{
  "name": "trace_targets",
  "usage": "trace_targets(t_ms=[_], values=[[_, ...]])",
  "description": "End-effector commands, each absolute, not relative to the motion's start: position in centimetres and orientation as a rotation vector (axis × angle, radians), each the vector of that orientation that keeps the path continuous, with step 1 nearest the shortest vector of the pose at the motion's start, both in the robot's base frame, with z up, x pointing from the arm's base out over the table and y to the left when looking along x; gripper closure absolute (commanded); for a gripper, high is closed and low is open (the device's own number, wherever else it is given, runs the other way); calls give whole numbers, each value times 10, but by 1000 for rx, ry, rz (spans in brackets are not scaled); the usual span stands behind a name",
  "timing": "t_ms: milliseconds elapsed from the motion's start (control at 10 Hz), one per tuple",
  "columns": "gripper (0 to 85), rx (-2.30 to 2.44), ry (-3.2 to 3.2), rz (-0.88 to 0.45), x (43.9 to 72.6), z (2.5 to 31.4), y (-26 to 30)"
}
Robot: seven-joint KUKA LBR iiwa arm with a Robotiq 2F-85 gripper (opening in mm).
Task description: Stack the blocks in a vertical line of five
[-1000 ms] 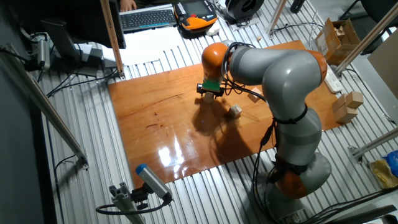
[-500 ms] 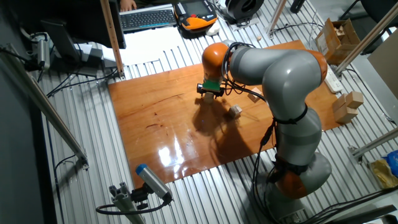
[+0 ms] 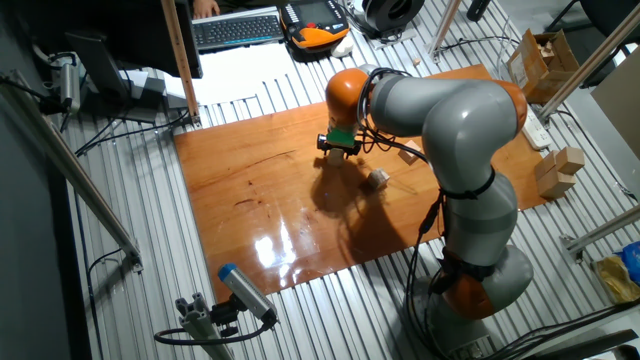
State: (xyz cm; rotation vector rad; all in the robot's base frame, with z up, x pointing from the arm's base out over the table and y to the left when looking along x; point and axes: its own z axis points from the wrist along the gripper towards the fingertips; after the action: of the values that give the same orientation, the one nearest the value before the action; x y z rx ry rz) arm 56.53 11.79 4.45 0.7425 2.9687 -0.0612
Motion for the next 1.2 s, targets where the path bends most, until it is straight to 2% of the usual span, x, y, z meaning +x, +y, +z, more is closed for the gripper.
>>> trace_targets(t_ms=[0, 300, 600, 900, 1100], values=[[340, 739, 2969, -61, 565, 45, 118], [340, 724, 2973, -65, 565, 44, 118], [850, 654, 3016, 12, 564, 54, 114], [850, 628, 3007, -62, 565, 66, 108], [850, 576, 3017, -46, 562, 73, 98]])
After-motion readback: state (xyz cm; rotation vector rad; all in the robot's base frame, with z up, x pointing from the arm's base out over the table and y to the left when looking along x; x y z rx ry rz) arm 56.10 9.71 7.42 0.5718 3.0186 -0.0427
